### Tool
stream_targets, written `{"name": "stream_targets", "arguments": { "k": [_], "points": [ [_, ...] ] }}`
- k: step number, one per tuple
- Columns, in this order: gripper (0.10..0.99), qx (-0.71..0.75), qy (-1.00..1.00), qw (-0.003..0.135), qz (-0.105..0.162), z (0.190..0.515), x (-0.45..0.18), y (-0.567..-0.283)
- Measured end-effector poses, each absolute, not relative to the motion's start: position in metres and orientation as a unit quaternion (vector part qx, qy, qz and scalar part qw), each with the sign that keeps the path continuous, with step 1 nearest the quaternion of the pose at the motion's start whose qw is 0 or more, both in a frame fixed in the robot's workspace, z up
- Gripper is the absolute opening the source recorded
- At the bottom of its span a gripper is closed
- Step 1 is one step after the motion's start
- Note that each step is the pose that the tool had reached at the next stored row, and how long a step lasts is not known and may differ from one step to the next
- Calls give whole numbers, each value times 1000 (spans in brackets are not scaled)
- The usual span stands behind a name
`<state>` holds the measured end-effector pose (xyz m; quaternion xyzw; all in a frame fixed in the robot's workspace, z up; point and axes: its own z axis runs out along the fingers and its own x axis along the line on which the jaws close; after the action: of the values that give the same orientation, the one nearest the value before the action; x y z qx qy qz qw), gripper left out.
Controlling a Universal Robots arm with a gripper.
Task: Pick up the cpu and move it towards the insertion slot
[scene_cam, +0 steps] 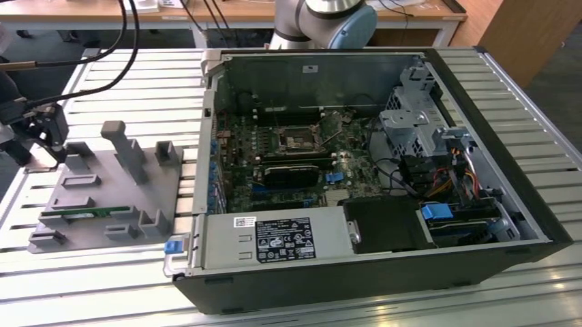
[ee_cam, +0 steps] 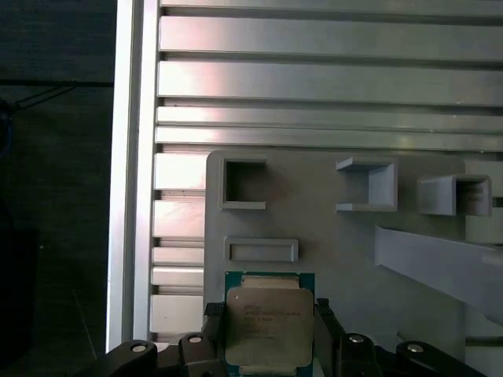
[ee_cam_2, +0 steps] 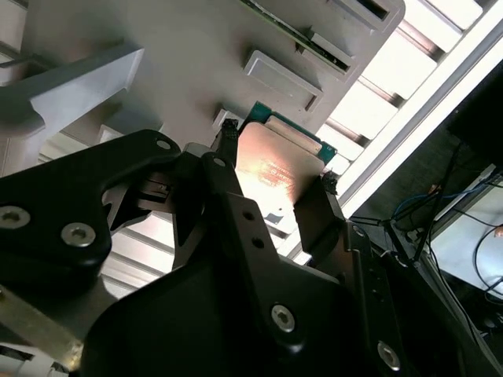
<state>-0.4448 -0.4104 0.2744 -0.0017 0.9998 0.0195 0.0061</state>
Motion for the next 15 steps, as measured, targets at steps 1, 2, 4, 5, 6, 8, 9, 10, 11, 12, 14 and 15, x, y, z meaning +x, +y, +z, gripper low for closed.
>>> {"name": "stream_targets", "arguments": {
  "k": [1, 2, 4, 5, 6, 8, 9, 10, 11, 12, 14, 15],
  "points": [
    [537, -2, 1000, 6, 19, 275, -445, -410],
    [537, -2, 1000, 6, 19, 276, -445, -410],
    [537, -2, 1000, 6, 19, 277, -445, -410],
    [537, -2, 1000, 6, 19, 278, -445, -410],
    [537, -2, 1000, 6, 19, 279, -445, -410],
    [537, -2, 1000, 6, 19, 280, -445, -410],
    [537, -2, 1000, 6, 19, 280, -445, -410],
    [537, -2, 1000, 6, 19, 281, -445, -410],
    [537, -2, 1000, 6, 19, 282, -445, -410],
    [537, -2, 1000, 6, 19, 283, -445, -410],
    [537, -2, 1000, 6, 19, 284, -445, -410],
    [537, -2, 1000, 6, 19, 285, -445, -410]
  ]
}}
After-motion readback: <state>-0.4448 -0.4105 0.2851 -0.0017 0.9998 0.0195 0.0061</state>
